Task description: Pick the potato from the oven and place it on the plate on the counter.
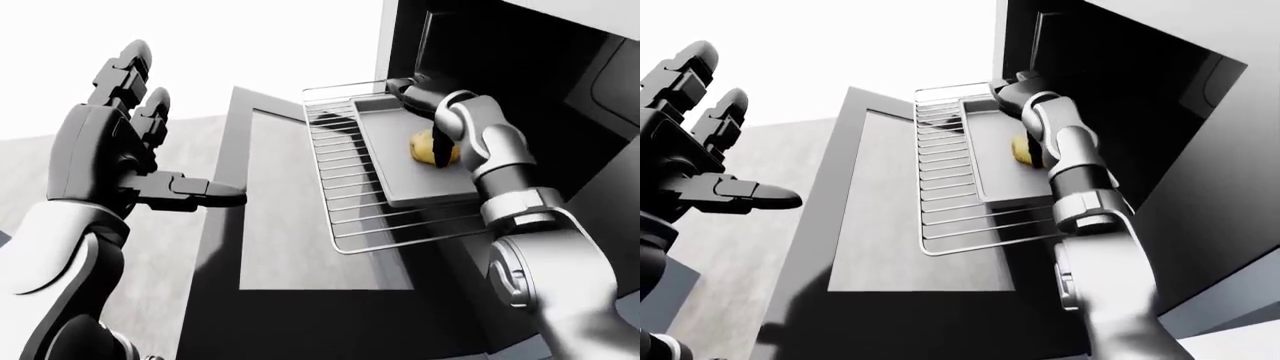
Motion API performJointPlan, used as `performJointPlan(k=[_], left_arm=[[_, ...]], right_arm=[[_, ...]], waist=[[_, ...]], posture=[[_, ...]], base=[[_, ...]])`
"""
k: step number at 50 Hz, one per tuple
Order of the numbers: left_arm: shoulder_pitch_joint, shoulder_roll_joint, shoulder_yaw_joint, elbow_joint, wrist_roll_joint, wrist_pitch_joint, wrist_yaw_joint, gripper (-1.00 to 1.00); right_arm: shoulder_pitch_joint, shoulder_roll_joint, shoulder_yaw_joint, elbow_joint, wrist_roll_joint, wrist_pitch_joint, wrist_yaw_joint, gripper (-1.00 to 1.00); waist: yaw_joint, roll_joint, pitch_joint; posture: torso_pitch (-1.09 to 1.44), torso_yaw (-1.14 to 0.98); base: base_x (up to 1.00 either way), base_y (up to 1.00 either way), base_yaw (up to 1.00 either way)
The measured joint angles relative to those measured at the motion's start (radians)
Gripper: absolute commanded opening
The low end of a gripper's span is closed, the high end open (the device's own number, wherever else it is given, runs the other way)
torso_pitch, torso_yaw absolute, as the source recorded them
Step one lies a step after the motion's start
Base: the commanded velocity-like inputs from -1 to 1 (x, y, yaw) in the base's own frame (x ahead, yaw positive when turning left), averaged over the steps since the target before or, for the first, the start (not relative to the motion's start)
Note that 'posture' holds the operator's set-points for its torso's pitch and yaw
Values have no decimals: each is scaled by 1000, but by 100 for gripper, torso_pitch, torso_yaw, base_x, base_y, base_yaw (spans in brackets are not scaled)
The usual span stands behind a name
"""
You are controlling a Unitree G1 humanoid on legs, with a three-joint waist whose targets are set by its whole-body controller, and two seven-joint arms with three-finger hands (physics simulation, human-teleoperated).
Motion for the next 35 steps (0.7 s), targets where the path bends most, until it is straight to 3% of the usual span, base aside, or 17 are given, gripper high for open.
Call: performJointPlan(k=[21, 35], left_arm=[[11, -7, 12, 5, 4, -14, -7, 100], [38, -2, 28, 5, -15, -19, -3, 100]], right_arm=[[-13, -8, 19, 215, -3, 88, -126, 98], [-12, -6, 30, 247, 2, 116, -133, 45]], waist=[[7, -4, -6], [15, -33, -6]], posture=[[0, 0], [0, 0]], base=[[0, 0, 0], [0, 0, 0]])
